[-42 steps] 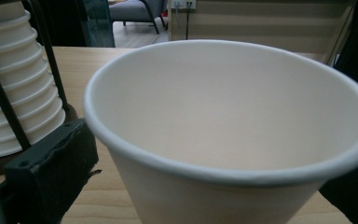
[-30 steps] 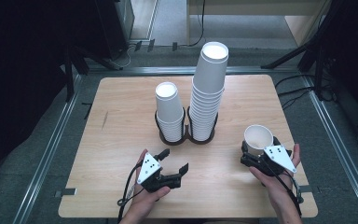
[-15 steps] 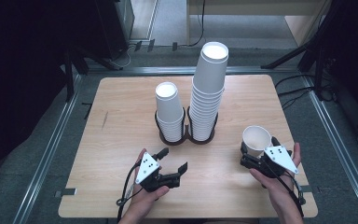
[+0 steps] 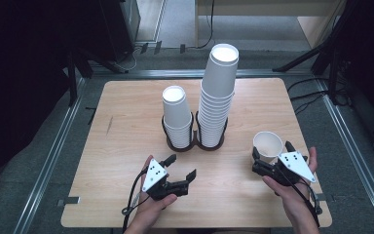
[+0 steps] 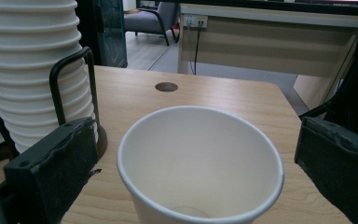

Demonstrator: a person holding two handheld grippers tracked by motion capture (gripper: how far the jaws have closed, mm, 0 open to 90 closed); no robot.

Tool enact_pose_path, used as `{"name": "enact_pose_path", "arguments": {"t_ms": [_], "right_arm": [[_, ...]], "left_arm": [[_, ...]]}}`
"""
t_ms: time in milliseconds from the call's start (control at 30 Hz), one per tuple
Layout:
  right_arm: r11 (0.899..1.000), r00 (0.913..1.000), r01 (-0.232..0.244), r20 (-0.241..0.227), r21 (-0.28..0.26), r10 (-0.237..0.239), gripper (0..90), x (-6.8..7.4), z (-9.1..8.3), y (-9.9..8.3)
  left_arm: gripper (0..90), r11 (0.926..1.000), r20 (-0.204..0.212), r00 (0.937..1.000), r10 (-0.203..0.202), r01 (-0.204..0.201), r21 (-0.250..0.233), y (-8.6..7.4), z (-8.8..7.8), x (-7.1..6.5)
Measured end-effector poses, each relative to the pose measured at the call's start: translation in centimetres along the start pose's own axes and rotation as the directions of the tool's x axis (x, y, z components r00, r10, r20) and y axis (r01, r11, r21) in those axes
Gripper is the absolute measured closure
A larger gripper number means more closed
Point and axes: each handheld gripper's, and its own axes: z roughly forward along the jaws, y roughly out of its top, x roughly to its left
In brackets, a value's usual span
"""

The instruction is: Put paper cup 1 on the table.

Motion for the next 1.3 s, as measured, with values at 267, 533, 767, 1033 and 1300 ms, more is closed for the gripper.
{"name": "enact_pose_path", "arguments": {"t_ms": [267,533,767,1033,1300], "right_arm": [[0.999,0.9985,-0.008,-0.054,-0.043,0.005,0.0,0.7,-0.8,2.4],[0.990,0.9940,-0.044,-0.105,-0.132,0.030,0.0,1.8,-1.4,6.5],[0.989,0.9903,-0.058,-0.133,-0.138,0.039,0.0,2.8,-0.6,9.5],[0.983,0.9836,-0.094,-0.167,-0.156,0.068,0.0,4.1,0.9,12.3],[0.978,0.9792,-0.094,-0.194,-0.184,0.058,0.0,5.5,2.2,14.9]], "left_arm": [[13.2,0.9999,-0.030,0.9995,-0.002,0.002,-0.011,0.7,0.5,-0.2],[13.3,0.9993,-0.060,0.9982,0.003,-0.005,-0.037,1.9,1.3,-0.2],[13.3,0.9980,-0.088,0.9961,0.001,-0.006,-0.063,3.4,2.9,-0.3],[13.2,0.9964,-0.113,0.9936,0.006,-0.015,-0.083,5.2,4.8,-0.5],[13.2,0.9945,-0.129,0.9915,0.015,-0.028,-0.101,7.1,6.7,-1.0]]}}
